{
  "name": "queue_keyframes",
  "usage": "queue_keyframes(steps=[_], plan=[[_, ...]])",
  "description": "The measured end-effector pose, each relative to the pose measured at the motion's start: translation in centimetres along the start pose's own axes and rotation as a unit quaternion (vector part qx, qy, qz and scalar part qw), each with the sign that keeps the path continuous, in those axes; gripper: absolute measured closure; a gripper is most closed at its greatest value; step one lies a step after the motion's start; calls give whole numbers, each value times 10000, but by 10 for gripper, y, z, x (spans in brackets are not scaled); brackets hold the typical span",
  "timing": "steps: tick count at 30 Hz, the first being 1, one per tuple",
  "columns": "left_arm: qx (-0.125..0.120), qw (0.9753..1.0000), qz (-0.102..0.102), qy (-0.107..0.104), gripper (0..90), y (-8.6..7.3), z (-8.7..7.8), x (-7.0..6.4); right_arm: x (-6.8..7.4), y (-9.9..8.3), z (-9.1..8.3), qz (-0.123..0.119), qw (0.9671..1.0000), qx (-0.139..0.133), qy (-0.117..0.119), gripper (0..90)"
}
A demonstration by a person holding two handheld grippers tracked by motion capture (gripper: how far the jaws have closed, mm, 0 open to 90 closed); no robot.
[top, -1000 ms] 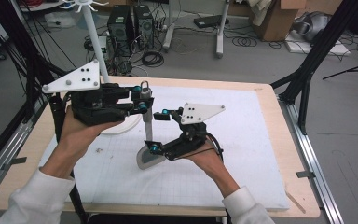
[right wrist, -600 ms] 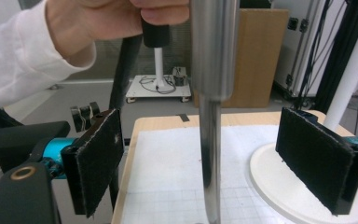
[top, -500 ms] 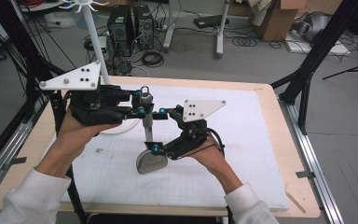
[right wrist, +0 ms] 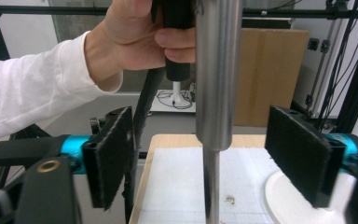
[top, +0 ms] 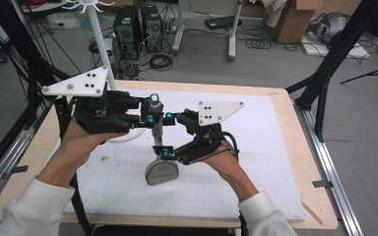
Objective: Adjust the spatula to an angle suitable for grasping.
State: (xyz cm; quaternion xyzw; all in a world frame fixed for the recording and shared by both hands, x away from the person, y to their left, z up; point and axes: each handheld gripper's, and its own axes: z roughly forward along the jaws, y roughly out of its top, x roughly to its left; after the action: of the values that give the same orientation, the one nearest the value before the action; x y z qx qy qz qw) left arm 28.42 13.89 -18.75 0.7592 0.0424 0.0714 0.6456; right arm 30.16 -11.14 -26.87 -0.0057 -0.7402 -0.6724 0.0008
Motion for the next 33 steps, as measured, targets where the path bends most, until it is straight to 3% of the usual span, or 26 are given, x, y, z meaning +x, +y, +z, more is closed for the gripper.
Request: queue_keyframes(steps=[11, 12, 17, 18, 22, 33], plan=[[46, 9999, 7, -152, 753, 0, 4, -2, 0, 2, -2, -50, 9999, -143, 75, 496], [46, 9999, 5, -164, 753, 0, 4, -2, 0, 3, -3, -37, 9998, -174, 22, 557], [46, 9998, -26, -174, 753, 0, 5, -2, 0, 3, -5, -22, 9998, -189, 0, 658], [48, 9999, -30, -144, 753, 0, 4, -2, 0, 4, -6, -30, 9997, -252, -2, 737], [12, 9999, -55, -137, 752, -1, 4, -1, 1, 4, -5, -81, 9996, -253, -54, 745], [83, 9999, 141, 23, 743, -1, 3, -5, 4, 6, -5, -179, 9995, -186, -209, 753]])
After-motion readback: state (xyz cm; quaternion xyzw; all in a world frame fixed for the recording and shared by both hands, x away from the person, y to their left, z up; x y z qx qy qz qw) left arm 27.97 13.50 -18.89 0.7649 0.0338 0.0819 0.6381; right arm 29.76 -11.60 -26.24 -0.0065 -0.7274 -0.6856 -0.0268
